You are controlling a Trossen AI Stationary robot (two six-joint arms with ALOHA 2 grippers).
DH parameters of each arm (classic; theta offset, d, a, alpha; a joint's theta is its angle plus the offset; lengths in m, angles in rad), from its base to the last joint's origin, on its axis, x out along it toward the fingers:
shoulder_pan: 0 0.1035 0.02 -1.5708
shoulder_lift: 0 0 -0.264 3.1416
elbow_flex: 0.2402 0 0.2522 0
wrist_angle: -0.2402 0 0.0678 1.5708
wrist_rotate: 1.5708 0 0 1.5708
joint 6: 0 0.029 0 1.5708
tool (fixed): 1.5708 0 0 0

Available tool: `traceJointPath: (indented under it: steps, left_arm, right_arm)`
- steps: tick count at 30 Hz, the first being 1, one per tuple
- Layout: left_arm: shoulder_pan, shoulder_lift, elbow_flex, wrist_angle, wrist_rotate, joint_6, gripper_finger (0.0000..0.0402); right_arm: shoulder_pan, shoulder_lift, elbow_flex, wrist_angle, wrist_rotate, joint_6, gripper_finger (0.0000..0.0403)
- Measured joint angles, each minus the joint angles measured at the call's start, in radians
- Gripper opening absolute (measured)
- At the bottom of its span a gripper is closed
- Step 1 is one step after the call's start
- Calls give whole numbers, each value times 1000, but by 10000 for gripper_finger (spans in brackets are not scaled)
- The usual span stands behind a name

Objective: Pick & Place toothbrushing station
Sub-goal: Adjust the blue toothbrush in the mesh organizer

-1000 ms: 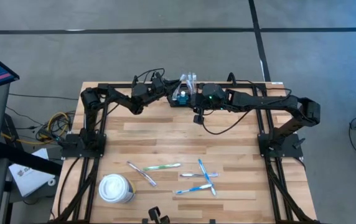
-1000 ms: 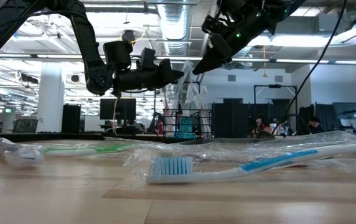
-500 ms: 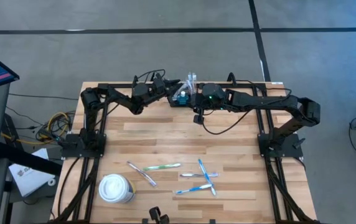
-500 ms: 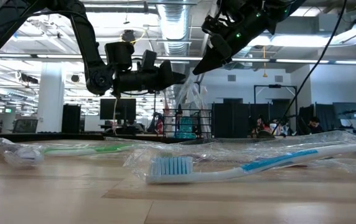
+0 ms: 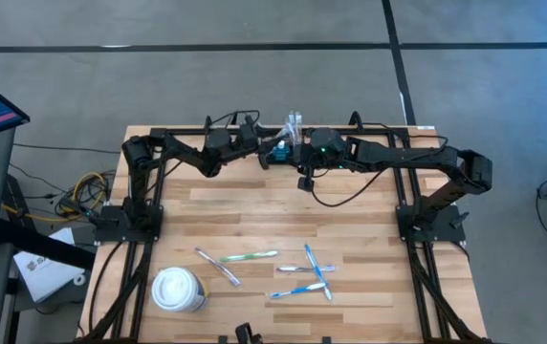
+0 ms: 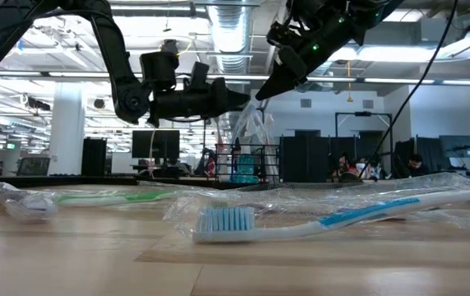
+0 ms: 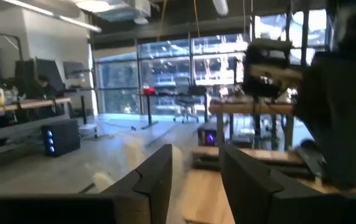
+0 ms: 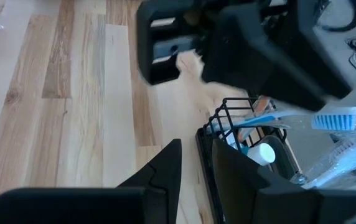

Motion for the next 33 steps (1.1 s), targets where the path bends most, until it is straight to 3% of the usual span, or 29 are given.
traceJointPath:
  steps: [26, 33]
  left_arm:
    - [-3, -14, 0, -107, -92, 115, 126]
    - [-5, -17, 0, -141, -158, 155, 126]
  right_arm:
    - [0, 0, 0, 0, 0, 0, 82]
    - [0, 0, 0, 1, 0, 0, 82]
